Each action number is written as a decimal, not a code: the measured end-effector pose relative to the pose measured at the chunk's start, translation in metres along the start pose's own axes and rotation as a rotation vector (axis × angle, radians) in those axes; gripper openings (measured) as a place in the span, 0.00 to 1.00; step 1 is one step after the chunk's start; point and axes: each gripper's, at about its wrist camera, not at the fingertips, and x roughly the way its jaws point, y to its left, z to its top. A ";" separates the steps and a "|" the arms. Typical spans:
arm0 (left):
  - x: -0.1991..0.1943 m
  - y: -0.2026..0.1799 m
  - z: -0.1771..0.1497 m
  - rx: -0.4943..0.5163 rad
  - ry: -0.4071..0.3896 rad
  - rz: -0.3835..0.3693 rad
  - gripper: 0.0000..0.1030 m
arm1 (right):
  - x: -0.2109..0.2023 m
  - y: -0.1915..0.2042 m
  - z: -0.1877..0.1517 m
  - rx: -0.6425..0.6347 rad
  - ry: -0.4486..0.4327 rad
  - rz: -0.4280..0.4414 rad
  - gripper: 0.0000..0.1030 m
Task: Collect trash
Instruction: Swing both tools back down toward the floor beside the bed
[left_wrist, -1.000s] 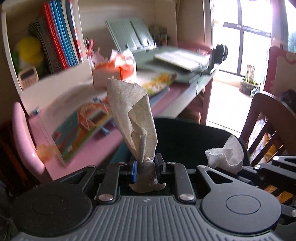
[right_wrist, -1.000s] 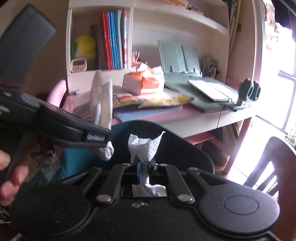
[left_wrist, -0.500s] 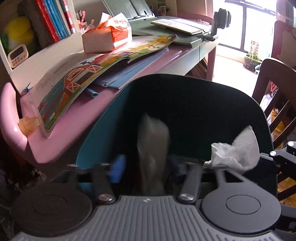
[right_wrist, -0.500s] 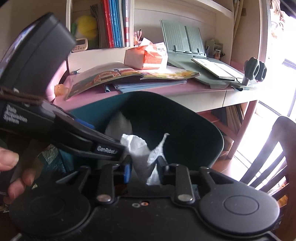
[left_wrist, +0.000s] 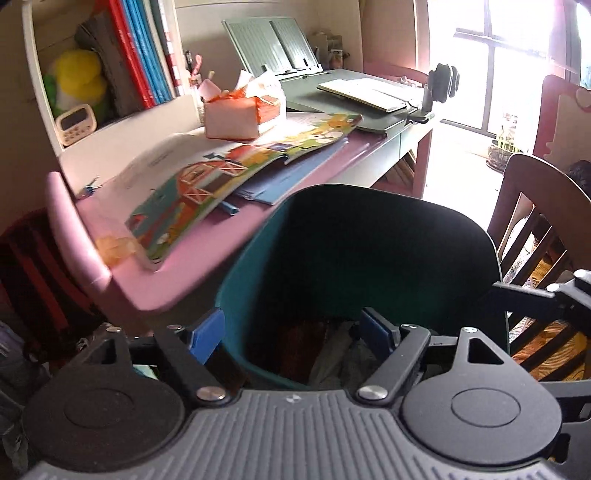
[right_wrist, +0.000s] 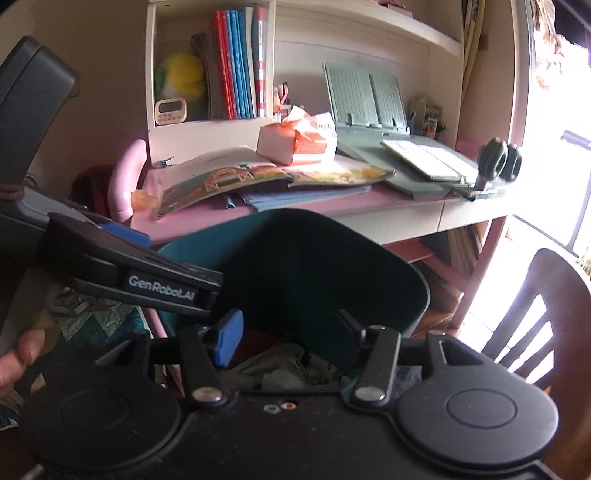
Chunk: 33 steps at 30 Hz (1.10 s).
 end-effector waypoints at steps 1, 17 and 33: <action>-0.006 0.003 -0.001 -0.008 -0.007 0.007 0.78 | -0.003 0.002 0.001 -0.007 -0.004 -0.002 0.54; -0.134 0.080 -0.066 -0.113 -0.121 0.037 0.81 | -0.089 0.088 0.008 -0.116 -0.106 0.145 0.56; -0.210 0.214 -0.207 -0.276 -0.145 0.136 1.00 | -0.086 0.236 -0.030 -0.209 -0.076 0.460 0.58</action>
